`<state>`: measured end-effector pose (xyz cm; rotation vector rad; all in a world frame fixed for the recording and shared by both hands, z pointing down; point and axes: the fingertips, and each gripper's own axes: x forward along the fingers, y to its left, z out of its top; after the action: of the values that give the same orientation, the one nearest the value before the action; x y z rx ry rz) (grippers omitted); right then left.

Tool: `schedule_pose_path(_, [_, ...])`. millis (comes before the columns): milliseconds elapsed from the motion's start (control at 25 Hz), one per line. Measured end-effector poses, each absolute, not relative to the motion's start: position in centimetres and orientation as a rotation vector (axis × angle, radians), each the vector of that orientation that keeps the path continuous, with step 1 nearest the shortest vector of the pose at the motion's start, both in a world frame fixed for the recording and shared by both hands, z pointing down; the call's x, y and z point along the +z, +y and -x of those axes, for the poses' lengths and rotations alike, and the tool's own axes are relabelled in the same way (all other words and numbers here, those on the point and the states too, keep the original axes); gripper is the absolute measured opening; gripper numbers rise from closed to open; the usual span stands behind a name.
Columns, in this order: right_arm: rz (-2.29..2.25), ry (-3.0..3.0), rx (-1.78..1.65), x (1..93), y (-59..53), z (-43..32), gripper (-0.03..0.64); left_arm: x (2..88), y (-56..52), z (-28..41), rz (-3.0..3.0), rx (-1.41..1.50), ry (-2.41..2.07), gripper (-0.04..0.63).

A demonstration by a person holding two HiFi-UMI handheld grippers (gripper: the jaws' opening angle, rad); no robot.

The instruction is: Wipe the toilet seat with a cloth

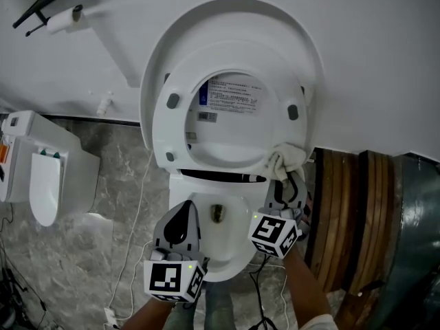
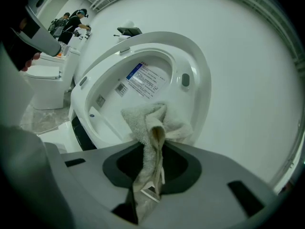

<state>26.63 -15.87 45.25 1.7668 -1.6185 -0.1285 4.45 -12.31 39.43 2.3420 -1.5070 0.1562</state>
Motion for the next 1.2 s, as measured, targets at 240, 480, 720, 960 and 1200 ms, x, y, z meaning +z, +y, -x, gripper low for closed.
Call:
schedule_pose_path(240, [-1.763,-1.612,-0.104,47.0,-15.0,-26.5,0.091,40.7,-11.6,-4.0,-2.319,0.161,-1.506,-0.006])
schedule_pose_path(480, [-1.768,-1.601,-0.113,48.2,-14.7,-26.1,0.091,41.7,-11.3,-3.1,-2.300,0.168,-1.523,-0.006])
schedule_pose_path(720, [-1.766,-1.602,-0.100,49.6,-14.3,-25.7,0.091,42.5,-11.1,-2.7,-2.284,0.172,-1.525,-0.006])
schedule_pose_path(960, [-1.768,-1.610,-0.090,51.4,-14.8,-24.8,0.091,43.6,-10.8,-1.9,-2.264,0.179,-1.532,-0.006])
schedule_pose_path(1200, [-1.821,-1.615,-0.083,52.0,-14.9,-24.2,0.092,44.6,-10.4,-0.7,-2.245,0.188,-1.545,-0.006])
